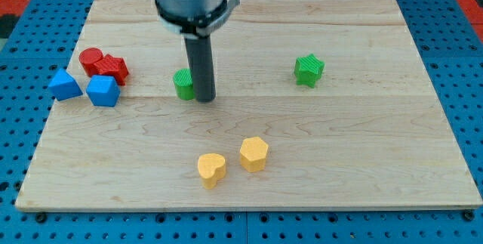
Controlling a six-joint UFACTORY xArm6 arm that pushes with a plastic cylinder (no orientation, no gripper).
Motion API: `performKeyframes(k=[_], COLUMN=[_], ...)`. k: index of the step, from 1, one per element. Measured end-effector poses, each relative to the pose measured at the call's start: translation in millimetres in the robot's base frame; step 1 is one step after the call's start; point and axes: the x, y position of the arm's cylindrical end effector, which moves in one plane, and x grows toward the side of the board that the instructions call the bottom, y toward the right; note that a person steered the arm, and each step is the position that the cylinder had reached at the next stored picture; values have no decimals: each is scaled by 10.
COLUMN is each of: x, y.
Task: Push the green circle to the center
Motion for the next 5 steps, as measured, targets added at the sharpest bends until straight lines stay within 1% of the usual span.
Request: performKeyframes(k=[1,2,3,4,5], x=[166,40,-328,-496,-503], y=[-559,-972,-469,-10,608])
